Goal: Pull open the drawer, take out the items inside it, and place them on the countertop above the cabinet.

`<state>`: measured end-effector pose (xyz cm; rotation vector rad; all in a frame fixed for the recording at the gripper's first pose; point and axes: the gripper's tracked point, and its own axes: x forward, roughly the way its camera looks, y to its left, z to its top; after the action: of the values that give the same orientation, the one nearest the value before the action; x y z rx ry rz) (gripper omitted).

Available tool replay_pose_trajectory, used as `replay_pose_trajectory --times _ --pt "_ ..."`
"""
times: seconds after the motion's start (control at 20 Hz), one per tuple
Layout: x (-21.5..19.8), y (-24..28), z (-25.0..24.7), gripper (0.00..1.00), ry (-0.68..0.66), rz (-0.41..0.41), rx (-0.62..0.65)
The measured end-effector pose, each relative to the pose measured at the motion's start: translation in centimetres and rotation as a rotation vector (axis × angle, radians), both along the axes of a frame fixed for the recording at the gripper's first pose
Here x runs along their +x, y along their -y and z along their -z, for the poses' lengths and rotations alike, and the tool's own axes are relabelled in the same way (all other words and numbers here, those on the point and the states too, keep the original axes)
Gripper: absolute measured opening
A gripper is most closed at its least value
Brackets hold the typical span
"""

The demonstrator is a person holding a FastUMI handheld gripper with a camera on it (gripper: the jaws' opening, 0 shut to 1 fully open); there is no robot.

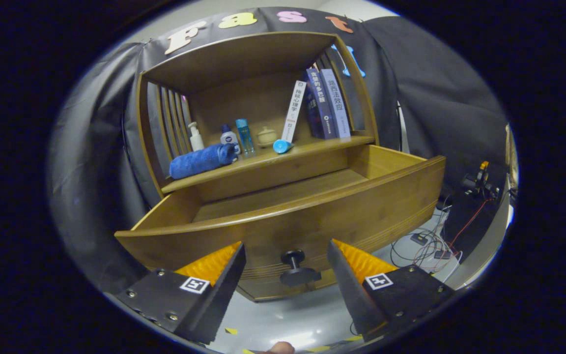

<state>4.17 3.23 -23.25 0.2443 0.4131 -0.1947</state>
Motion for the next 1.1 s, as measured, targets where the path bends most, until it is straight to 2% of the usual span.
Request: replay_pose_trajectory --times 0.9,1.1 --pt "0.8 -0.4 0.3 0.99 0.019 -0.093 0.048" --pt "1.2 0.1 0.2 0.99 0.015 -0.090 0.047"
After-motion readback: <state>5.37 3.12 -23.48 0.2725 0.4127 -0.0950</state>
